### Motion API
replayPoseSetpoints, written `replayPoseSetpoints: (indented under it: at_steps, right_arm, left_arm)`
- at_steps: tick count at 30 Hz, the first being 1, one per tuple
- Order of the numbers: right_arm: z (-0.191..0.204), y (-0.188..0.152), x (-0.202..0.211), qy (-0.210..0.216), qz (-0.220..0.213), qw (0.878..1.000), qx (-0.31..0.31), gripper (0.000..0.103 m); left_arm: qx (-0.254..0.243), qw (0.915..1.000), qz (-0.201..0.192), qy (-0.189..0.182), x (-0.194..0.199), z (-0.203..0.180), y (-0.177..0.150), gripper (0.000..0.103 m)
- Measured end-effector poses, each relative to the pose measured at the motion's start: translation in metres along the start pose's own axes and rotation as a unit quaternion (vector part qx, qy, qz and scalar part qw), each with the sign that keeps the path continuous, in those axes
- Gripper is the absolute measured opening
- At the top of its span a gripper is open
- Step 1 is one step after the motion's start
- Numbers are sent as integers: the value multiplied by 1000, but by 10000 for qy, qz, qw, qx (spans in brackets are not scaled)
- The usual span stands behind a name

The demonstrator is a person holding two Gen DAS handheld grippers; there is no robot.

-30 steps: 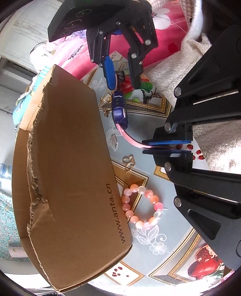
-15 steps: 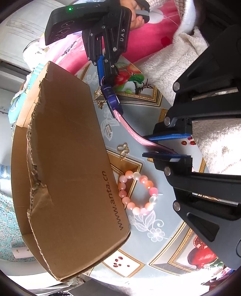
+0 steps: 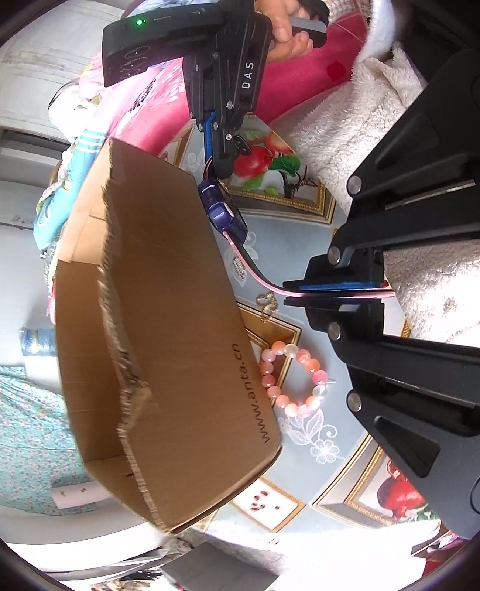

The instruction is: Organize jewelry

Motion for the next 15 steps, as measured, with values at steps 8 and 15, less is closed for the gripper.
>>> replayPoseSetpoints:
  at_steps: [8, 15]
  right_arm:
    - [-5, 3, 32, -47, -412, 9991, -100, 6]
    - [-6, 15, 80, -106, -966, 9952, -121, 6]
  left_arm:
    - [-394, 9988, -238, 176, 31, -28, 8, 2]
    - [-642, 9958, -597, 257, 66, -53, 26, 2]
Point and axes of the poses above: each gripper's, at about its wrist camera, not at the fingertips, and x roughly against the way its jaws point, z to its left, y to its top, the point moved 9 cm from there along -x, roughly the way its jaws point, and after that the axes turned 13 degrees about -y, right-handed, at the moved point
